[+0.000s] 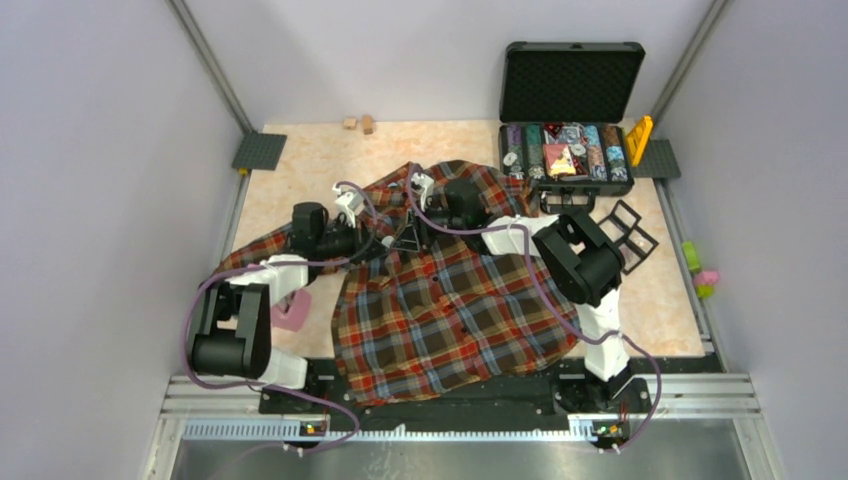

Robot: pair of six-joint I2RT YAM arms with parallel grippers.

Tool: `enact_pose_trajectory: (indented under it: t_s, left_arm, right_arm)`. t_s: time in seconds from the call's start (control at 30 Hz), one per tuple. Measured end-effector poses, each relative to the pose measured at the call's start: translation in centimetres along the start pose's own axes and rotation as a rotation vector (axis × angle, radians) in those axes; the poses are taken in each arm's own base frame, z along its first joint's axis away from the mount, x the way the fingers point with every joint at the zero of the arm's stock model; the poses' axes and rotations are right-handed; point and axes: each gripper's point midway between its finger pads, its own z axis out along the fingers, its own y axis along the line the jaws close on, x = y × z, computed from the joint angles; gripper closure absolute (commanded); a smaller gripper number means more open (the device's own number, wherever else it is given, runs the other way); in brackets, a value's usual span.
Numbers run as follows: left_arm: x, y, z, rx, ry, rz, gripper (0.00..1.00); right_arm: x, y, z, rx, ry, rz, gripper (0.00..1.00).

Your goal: Pin the brooch onto the clothing

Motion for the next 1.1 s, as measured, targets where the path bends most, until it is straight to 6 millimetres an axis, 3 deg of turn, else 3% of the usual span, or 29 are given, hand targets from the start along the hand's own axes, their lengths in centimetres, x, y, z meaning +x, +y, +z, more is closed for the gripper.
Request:
enact_pose_trajectory:
  t_s: [1.1]
  left_arm:
    - [0.26,0.47,0.23,-0.006,0.009,0.009,1.00]
  right_arm:
    - [-0.06,-0.21,0.75,-0.002,-0.013,0.060,0.66]
